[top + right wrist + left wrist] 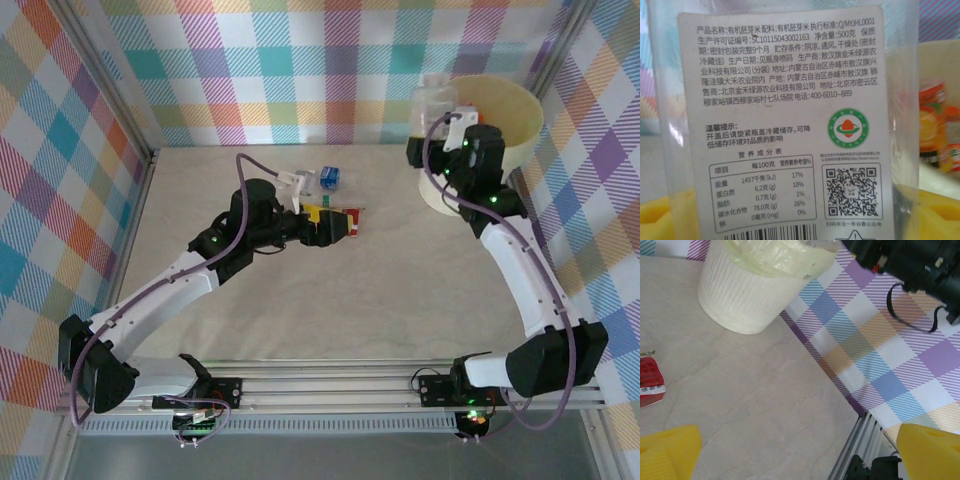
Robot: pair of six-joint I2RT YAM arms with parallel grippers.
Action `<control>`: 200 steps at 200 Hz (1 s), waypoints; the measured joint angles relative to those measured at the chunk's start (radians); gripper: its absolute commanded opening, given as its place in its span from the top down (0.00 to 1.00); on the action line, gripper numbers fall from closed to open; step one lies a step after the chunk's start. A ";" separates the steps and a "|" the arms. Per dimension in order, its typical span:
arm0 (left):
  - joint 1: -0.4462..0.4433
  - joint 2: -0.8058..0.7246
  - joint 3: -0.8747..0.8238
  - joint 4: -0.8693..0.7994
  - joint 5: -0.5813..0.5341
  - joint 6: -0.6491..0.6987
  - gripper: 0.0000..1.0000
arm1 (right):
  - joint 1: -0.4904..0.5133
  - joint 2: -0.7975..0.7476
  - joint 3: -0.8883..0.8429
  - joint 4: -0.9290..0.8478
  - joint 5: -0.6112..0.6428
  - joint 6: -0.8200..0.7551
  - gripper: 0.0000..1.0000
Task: Put the plastic bottles in the bin
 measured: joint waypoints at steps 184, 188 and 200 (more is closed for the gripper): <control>-0.015 0.032 0.045 -0.076 -0.083 0.054 0.00 | -0.353 0.539 0.553 -0.164 -0.041 0.155 0.01; -0.015 0.032 0.045 -0.078 -0.085 0.056 0.00 | -0.353 0.552 0.575 -0.175 -0.043 0.146 0.00; -0.015 0.032 0.045 -0.084 -0.090 0.057 0.00 | -0.353 0.574 0.615 -0.205 -0.040 0.134 0.00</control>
